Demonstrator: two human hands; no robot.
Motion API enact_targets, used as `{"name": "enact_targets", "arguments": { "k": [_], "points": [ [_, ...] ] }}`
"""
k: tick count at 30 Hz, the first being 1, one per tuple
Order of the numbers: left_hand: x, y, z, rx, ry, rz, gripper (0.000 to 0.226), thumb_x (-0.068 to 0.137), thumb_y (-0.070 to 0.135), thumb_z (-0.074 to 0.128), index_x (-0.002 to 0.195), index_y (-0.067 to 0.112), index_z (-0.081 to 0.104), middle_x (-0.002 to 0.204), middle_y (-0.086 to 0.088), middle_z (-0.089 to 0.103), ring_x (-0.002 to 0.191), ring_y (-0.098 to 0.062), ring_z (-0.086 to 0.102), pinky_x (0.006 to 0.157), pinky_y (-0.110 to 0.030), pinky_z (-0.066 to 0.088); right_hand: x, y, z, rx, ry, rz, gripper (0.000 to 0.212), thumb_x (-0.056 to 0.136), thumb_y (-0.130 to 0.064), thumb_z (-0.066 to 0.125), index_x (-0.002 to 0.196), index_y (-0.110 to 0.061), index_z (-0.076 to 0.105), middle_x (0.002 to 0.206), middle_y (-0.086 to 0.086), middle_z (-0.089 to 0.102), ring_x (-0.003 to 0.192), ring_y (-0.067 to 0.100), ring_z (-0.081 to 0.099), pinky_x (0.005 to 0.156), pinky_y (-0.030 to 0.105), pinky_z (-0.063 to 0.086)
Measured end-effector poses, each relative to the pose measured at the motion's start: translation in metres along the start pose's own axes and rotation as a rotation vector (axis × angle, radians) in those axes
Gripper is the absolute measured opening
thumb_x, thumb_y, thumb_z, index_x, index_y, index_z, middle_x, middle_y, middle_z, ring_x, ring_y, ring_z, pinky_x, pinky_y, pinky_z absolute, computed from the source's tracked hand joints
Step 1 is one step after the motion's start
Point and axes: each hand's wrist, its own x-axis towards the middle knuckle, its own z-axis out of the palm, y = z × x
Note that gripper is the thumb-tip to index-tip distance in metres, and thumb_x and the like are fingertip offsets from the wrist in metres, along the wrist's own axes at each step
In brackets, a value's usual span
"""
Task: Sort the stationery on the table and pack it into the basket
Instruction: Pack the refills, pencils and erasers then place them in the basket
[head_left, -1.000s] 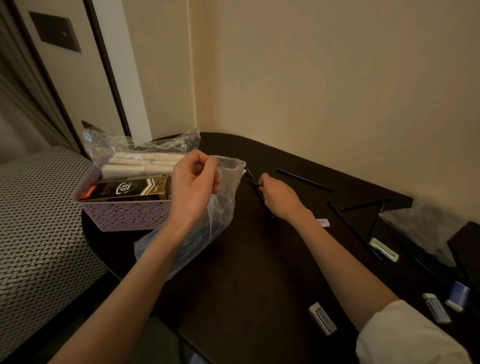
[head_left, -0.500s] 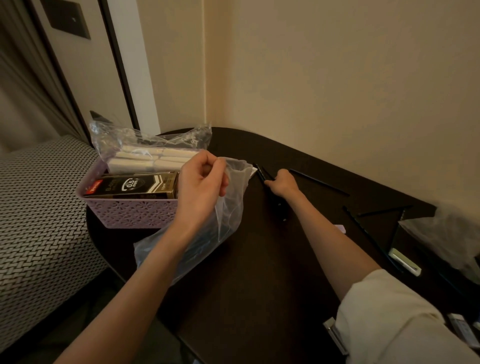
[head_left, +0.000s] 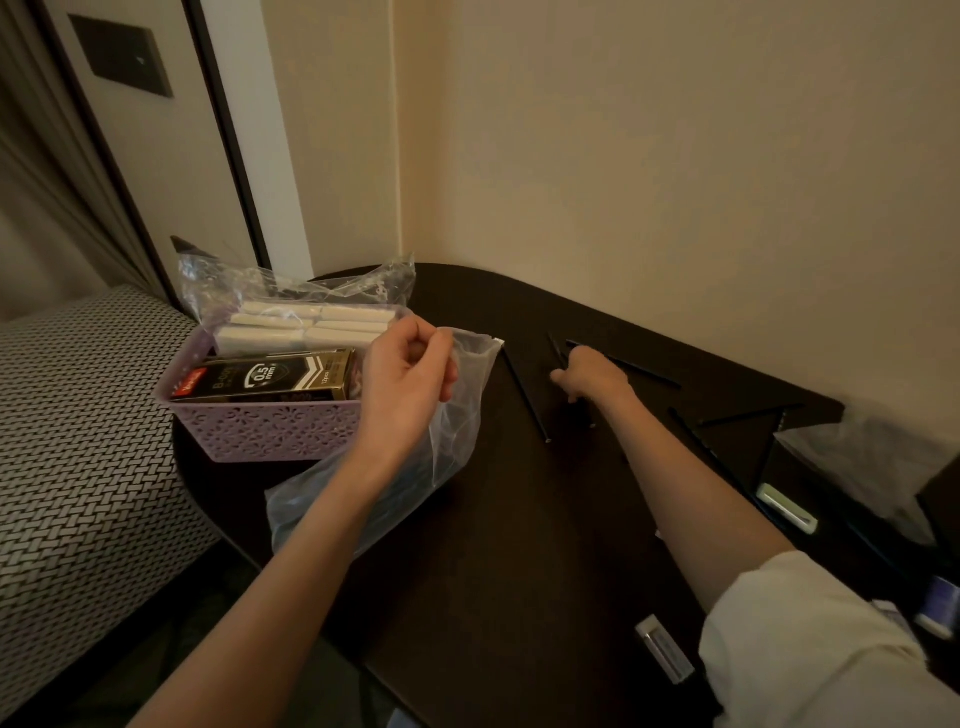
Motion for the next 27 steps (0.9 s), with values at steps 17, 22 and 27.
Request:
{"name": "enact_targets", "arguments": {
  "k": [17, 22, 27],
  "points": [
    [-0.001, 0.003, -0.004, 0.022, -0.007, 0.019, 0.02, 0.098, 0.008, 0.05, 0.087, -0.006, 0.058, 0.064, -0.002, 0.056, 0.054, -0.006, 0.052, 0.052, -0.017, 0.045, -0.011, -0.024, 0.019, 0.193, 0.022, -0.188, 0.027, 0.1, -0.026, 0.048, 0.116, -0.005, 0.053, 0.091, 0.004, 0.053, 0.081, 0.016, 0.053, 0.07, 0.03, 0.042],
    [0.0, 0.003, -0.004, 0.026, -0.019, 0.015, 0.019, 0.098, 0.009, 0.05, 0.086, -0.005, 0.058, 0.064, -0.003, 0.056, 0.054, -0.008, 0.052, 0.053, -0.018, 0.045, -0.019, -0.02, 0.023, -0.07, -0.051, -0.183, 0.025, 0.095, -0.025, 0.056, 0.115, -0.009, 0.054, 0.091, 0.003, 0.053, 0.086, 0.018, 0.057, 0.073, 0.03, 0.047],
    [0.0, 0.007, 0.003, 0.023, -0.08, 0.001, 0.02, 0.098, 0.008, 0.049, 0.081, 0.002, 0.056, 0.063, -0.003, 0.056, 0.054, -0.012, 0.053, 0.053, -0.023, 0.047, -0.032, 0.0, -0.001, 0.127, -0.083, -0.083, 0.016, 0.097, -0.024, 0.052, 0.103, -0.009, 0.052, 0.091, 0.008, 0.055, 0.078, 0.019, 0.055, 0.07, 0.03, 0.045]
  ]
}}
